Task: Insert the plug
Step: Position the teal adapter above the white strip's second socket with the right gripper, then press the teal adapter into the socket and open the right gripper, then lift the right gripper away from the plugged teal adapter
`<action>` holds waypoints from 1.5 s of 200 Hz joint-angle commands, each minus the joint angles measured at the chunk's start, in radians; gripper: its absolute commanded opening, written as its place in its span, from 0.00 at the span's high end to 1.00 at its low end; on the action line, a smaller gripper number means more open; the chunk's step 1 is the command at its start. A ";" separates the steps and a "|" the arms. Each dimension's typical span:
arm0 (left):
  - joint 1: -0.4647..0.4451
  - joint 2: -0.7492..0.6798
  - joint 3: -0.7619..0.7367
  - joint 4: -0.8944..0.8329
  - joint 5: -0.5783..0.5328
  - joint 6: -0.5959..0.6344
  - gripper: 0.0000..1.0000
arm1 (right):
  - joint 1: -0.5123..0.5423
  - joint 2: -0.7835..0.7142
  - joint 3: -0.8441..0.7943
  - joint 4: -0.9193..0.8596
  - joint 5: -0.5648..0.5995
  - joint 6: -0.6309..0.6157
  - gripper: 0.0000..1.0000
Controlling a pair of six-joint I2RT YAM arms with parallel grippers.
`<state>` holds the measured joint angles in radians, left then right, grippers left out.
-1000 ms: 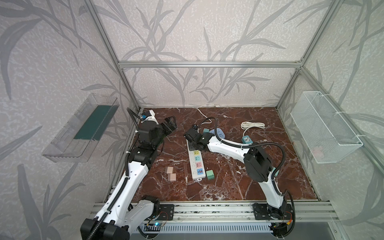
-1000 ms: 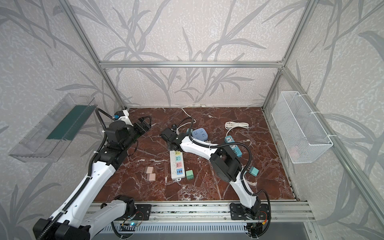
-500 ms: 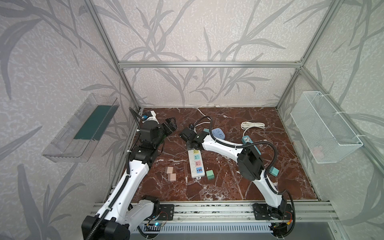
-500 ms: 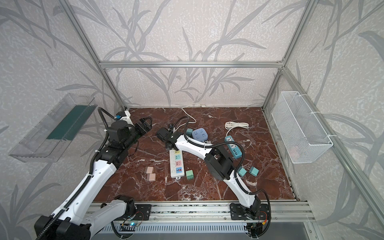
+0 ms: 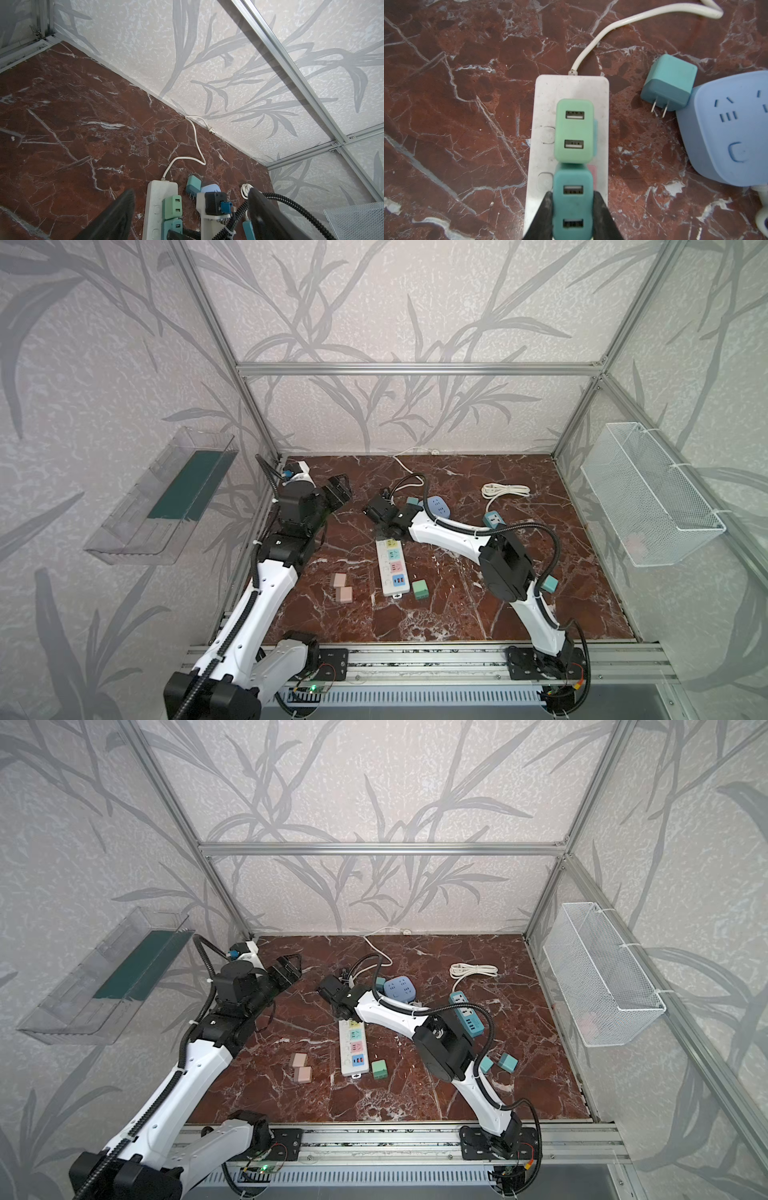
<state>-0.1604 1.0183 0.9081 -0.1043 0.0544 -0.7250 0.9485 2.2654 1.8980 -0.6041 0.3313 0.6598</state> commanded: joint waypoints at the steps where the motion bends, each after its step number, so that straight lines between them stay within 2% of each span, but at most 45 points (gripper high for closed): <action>1: 0.008 0.002 0.006 0.008 -0.013 0.013 0.15 | -0.010 0.063 -0.036 -0.117 -0.095 0.000 0.88; 26: 0.014 0.005 0.009 0.008 0.004 0.003 0.15 | -0.013 0.070 -0.015 -0.120 -0.113 -0.015 0.77; 62: 0.019 0.005 -0.004 0.035 0.020 0.010 0.14 | -0.013 0.016 -0.015 -0.098 -0.157 -0.037 0.70; 94: 0.022 0.006 -0.012 0.049 0.019 0.016 0.14 | -0.020 -0.023 0.033 -0.102 -0.218 -0.079 0.54; 111: 0.022 0.006 -0.012 0.050 0.016 0.021 0.14 | -0.029 -0.051 0.037 -0.101 -0.245 -0.091 0.49; 151: 0.024 0.012 -0.018 0.058 0.013 0.026 0.13 | -0.051 -0.139 -0.012 -0.080 -0.247 -0.143 0.45; 173: 0.023 0.015 -0.026 0.071 0.021 0.025 0.13 | -0.090 -0.148 0.002 -0.076 -0.352 -0.174 0.42; 203: 0.024 0.028 -0.022 0.074 0.040 0.019 0.13 | -0.106 -0.119 0.071 -0.137 -0.309 -0.234 0.42; 237: 0.027 0.043 -0.023 0.071 0.041 0.013 0.13 | -0.122 -0.062 0.110 -0.179 -0.297 -0.237 0.42; 277: 0.037 0.063 -0.023 0.081 0.074 -0.013 0.13 | -0.122 -0.061 -0.027 -0.092 -0.272 -0.201 0.42; 300: 0.044 0.071 -0.022 0.085 0.090 -0.019 0.13 | -0.131 -0.049 -0.082 -0.074 -0.295 -0.181 0.42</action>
<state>-0.1276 1.0832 0.8906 -0.0452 0.1192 -0.7261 0.8234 2.1880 1.8668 -0.6899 0.0280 0.4583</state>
